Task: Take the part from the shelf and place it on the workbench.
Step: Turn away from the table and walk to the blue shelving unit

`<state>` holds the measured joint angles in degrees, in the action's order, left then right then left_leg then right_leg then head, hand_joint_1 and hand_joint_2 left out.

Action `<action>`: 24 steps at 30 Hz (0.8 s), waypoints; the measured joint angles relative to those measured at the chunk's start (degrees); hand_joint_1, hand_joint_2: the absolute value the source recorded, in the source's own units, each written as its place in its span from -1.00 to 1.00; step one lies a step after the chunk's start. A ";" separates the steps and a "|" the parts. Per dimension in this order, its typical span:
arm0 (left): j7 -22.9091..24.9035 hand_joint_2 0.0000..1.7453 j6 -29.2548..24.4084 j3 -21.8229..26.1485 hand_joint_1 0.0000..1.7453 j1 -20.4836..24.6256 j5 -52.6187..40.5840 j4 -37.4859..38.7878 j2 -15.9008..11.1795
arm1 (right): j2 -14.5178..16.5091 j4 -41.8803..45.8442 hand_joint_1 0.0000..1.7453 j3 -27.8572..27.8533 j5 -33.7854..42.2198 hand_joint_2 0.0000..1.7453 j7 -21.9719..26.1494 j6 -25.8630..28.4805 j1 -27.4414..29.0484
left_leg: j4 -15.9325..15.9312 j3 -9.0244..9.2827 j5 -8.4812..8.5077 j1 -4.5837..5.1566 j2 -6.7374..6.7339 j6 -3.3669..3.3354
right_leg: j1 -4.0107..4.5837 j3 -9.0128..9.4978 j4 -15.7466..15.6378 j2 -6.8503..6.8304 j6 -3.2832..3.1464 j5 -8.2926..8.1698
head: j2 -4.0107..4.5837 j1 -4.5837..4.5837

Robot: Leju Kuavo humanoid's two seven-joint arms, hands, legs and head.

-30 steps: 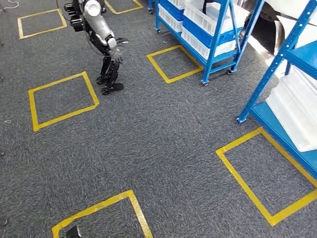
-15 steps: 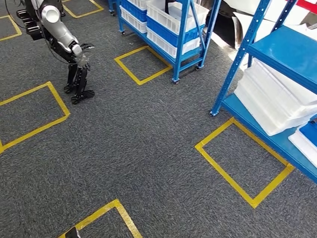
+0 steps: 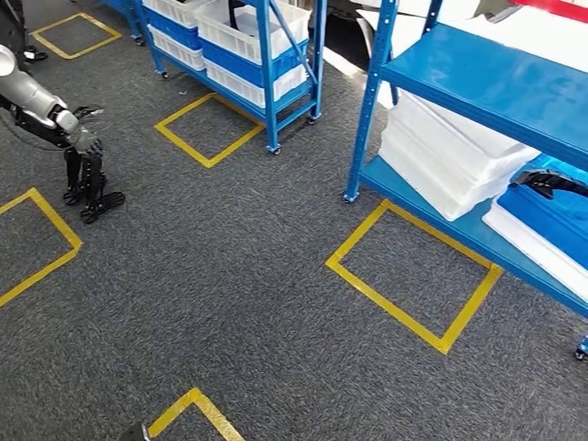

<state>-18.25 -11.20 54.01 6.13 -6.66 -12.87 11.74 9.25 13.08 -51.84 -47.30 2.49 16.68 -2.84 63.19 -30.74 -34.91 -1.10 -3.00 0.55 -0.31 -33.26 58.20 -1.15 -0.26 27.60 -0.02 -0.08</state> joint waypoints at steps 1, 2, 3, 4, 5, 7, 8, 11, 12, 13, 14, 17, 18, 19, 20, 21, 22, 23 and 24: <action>-0.02 -1.00 0.03 0.01 -1.00 -0.08 -0.02 0.00 -0.02 | 0.02 0.00 -1.00 0.00 -0.01 -1.00 0.00 0.00 -0.07 | 3.80 -1.83 -1.79 0.03 1.29 -0.04 | 0.04 0.03 -0.02 0.74 -0.23 0.03 | 0.00 -0.05; -0.02 -1.00 0.04 0.02 -1.00 -0.16 -0.03 0.00 -0.03 | 0.03 0.00 -1.00 0.00 -0.02 -1.00 0.00 0.00 -0.12 | 7.77 -3.91 -3.28 0.07 1.94 -0.08 | 0.09 0.06 -0.01 1.54 -0.37 0.08 | 0.00 -0.12; -0.02 -1.00 0.03 0.03 -1.00 -0.22 -0.03 0.00 -0.05 | 0.05 -0.01 -1.00 0.00 -0.02 -1.00 -0.01 0.00 -0.12 | 10.72 -5.64 -3.92 0.12 2.24 -0.12 | 0.15 0.15 -0.01 2.41 -0.45 0.14 | 0.00 -0.13; -0.02 -1.00 0.03 0.03 -1.00 -0.26 -0.03 0.00 -0.07 | 0.06 -0.01 -1.00 0.00 -0.03 -1.00 -0.02 0.00 -0.06 | 11.77 -6.60 -3.38 0.16 2.39 -0.24 | 0.20 0.29 0.01 3.32 -0.50 0.20 | -0.01 -0.13; -0.02 -1.00 0.04 0.04 -1.00 -0.27 -0.03 0.00 -0.08 | 0.07 -0.01 -1.00 0.00 -0.03 -1.00 -0.04 0.00 -0.01 | 10.46 -6.48 -1.65 0.17 2.53 -0.41 | 0.24 0.51 0.01 4.24 -0.51 0.29 | -0.01 -0.13; -0.01 -1.00 0.07 0.04 -1.00 -0.26 -0.03 0.00 -0.11 | 0.10 -0.01 -1.00 0.01 -0.07 -1.00 -0.07 0.00 0.07 | 3.51 -4.16 3.25 0.11 4.03 -0.88 | 0.22 0.99 0.06 5.97 -0.34 0.56 | -0.01 -0.12; 0.02 -1.00 0.09 0.05 -1.00 -0.24 -0.07 0.00 -0.13 | 0.15 -0.03 -1.00 0.01 -0.10 -1.00 -0.07 0.00 0.05 | 0.13 -2.95 4.94 0.00 5.30 -1.05 | 0.26 1.08 0.21 6.73 -0.14 0.71 | -0.01 -0.08; 0.09 -1.00 0.10 0.08 -1.00 -0.20 -0.05 0.00 -0.20 | 0.25 -0.10 -1.00 0.02 -0.24 -1.00 -0.09 0.00 0.12 | -3.35 -1.79 5.83 0.10 7.03 -1.27 | -0.01 0.58 0.35 8.53 0.81 0.72 | -0.01 -0.05; 0.10 -1.00 0.10 0.08 -1.00 -0.14 -0.01 0.00 -0.17 | 0.20 -0.10 -1.00 0.02 -0.27 -1.00 -0.10 0.00 0.26 | -3.50 -1.71 5.87 0.12 6.54 -1.45 | -0.17 0.46 0.30 8.76 1.16 0.74 | -0.01 -0.11; 0.08 -1.00 0.12 0.08 -1.00 -0.07 0.03 0.00 -0.15 | 0.19 -0.11 -1.00 0.02 -0.28 -1.00 -0.12 0.00 0.41 | -3.73 -1.53 5.94 0.07 6.03 -1.70 | -0.15 0.37 0.55 7.91 1.51 1.01 | -0.01 -0.05; 0.08 -1.00 0.14 0.07 -1.00 -0.03 0.03 0.00 -0.13 | 0.19 -0.12 -1.00 0.02 -0.29 -1.00 -0.16 0.00 0.45 | -3.95 -1.32 5.98 -0.04 5.41 -1.98 | -0.10 -0.06 1.56 6.44 1.83 1.71 | -0.01 0.04; 0.09 -1.00 0.21 0.08 -1.00 -0.22 -0.03 0.00 -0.09 | 0.21 -0.14 -1.00 0.04 -0.38 -1.00 -0.24 -0.02 0.05 | -4.18 -0.87 5.72 -0.13 2.92 -2.54 | -0.22 -4.94 11.08 2.05 2.72 6.19 | -0.01 0.28; 0.11 -1.00 0.21 0.09 -1.00 -0.30 -0.04 0.00 -0.09 | 0.21 -0.14 -1.00 0.07 -0.45 -1.00 -0.24 -0.03 -0.03 | -4.17 -0.79 5.57 -0.12 2.06 -2.57 | -0.39 -6.77 14.39 1.67 2.95 7.18 | -0.01 0.28; 0.14 -1.00 0.21 0.09 -1.00 -0.33 -0.03 0.00 -0.10 | 0.20 -0.14 -1.00 0.11 -0.52 -1.00 -0.24 -0.04 0.00 | -4.16 -0.68 5.41 -0.12 1.34 -2.54 | -0.53 -7.71 15.98 1.49 3.14 7.13 | -0.02 0.28; 0.16 -1.00 0.21 0.09 -1.00 -0.33 -0.03 0.00 -0.11 | 0.20 -0.14 -1.00 0.15 -0.60 -1.00 -0.24 -0.04 0.08 | -4.16 -0.49 5.23 -0.14 0.71 -2.46 | -0.63 -7.45 15.23 1.32 3.25 5.99 | -0.02 0.28; 0.18 -1.00 0.21 0.09 -1.00 -0.31 -0.03 0.00 -0.10 | 0.18 -0.14 -1.00 0.17 -0.67 -1.00 -0.24 -0.04 0.17 | -4.16 -0.19 5.01 -0.17 0.15 -2.32 | -0.67 -6.03 12.23 0.97 3.27 3.96 | -0.02 0.28; 0.17 -1.00 0.21 0.09 -1.00 -0.30 -0.03 0.00 -0.09 | 0.16 -0.14 -1.00 0.20 -0.74 -1.00 -0.24 -0.04 0.20 | -4.18 0.15 4.75 -0.16 -0.38 -2.08 | -0.62 -4.00 8.07 0.00 3.18 1.95 | -0.02 0.28; 0.17 -1.00 0.21 0.09 -1.00 -0.30 -0.03 0.00 -0.08 | 0.15 -0.14 -1.00 0.21 -0.80 -1.00 -0.24 -0.04 0.13 | -4.19 0.45 4.48 -0.04 -0.92 -1.77 | -0.37 -2.17 4.33 -1.08 2.90 0.53 | -0.02 0.28; 0.17 -1.00 0.21 0.09 -1.00 -0.30 -0.03 0.00 -0.07 | 0.14 -0.14 -1.00 0.23 -0.84 -1.00 -0.23 -0.04 0.01 | -4.22 0.70 4.24 0.10 -1.39 -1.45 | -0.13 -0.98 1.78 -1.87 2.52 -0.24 | -0.02 0.25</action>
<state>-18.08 -10.99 54.10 5.84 -6.69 -12.87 11.67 9.39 12.94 -51.62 -48.14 2.26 16.63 -2.83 58.98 -30.05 -30.67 -1.00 -4.39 -0.90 -0.44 -34.24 59.98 -3.02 2.26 27.37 -0.04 0.16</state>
